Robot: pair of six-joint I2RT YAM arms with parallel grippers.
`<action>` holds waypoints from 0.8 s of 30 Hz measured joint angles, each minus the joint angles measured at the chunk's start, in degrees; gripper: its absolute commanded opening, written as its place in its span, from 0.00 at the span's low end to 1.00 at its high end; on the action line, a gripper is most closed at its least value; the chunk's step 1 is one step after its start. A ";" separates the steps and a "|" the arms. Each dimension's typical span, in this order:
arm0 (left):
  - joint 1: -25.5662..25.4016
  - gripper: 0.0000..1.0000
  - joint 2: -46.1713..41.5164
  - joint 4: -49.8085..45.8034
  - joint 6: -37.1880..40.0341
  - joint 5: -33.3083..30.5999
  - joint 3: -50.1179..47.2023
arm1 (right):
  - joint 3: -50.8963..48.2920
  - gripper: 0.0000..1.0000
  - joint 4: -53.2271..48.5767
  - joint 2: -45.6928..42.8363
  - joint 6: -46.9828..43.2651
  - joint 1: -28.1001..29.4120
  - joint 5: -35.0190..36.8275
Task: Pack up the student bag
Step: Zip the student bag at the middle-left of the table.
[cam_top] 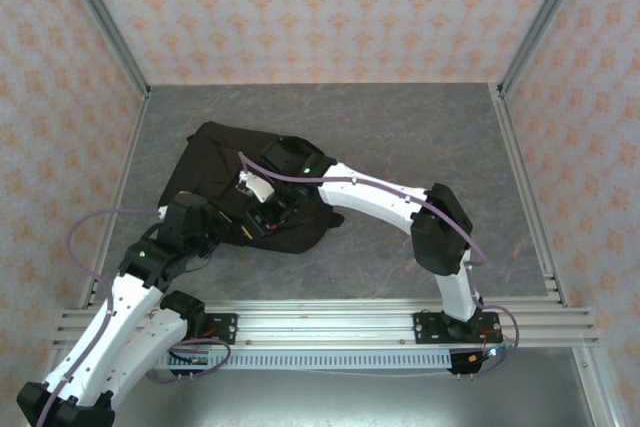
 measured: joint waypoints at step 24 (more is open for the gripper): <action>0.04 0.00 1.01 -0.02 0.04 0.15 -0.22 | 1.31 0.00 -2.12 2.14 -2.01 1.88 5.14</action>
